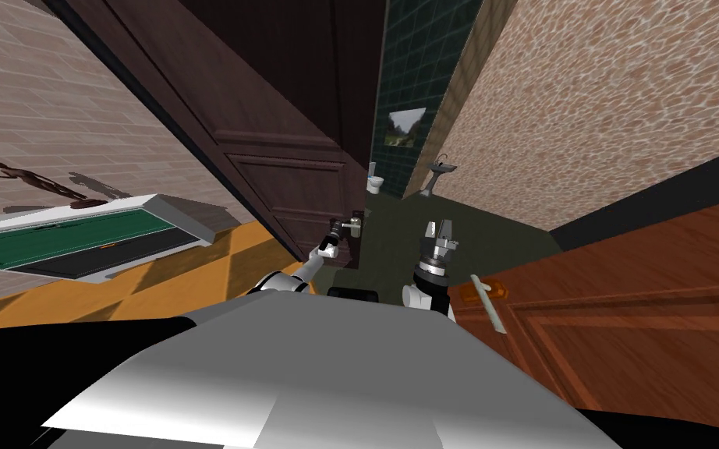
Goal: Push the door open
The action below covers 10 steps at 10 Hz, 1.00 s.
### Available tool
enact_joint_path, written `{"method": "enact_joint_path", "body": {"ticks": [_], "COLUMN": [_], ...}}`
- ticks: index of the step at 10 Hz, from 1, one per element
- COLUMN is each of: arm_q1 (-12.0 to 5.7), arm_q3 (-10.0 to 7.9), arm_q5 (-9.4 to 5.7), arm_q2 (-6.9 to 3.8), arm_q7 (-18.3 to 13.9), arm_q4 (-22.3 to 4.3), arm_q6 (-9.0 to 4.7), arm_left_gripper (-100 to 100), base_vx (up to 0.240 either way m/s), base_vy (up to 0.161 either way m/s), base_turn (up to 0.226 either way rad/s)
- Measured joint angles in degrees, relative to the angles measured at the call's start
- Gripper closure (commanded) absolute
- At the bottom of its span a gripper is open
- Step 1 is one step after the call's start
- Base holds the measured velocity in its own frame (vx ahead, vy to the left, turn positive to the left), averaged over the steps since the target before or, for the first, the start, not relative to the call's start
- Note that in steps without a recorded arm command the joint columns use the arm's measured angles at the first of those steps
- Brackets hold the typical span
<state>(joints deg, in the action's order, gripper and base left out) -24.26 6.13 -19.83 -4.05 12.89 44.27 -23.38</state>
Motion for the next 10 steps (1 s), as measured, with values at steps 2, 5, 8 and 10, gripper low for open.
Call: {"method": "enact_joint_path", "body": {"ticks": [2,5,8,10], "arm_q1": [-2.43,-0.74,-1.86,-1.41], "arm_q3": [-0.34,-1.89,-2.78,-3.47], "arm_q5": [-0.15,-0.20,-0.32,-0.34], "arm_q2": [-0.61,-0.02,0.10,0.60], "arm_q7": [-0.5,1.3,2.0,2.6], "arm_q4": [-4.1,-1.8,-3.0,-3.6], "arm_q6": [-2.25,-1.32,-1.89,-2.37], "arm_left_gripper": [100,100,100,100], "base_vx": [0.109,0.115,0.082,0.132], "base_vy": [-0.009,-0.031,-0.029,-0.063], "base_turn": [0.094,0.060,0.064,0.082]}}
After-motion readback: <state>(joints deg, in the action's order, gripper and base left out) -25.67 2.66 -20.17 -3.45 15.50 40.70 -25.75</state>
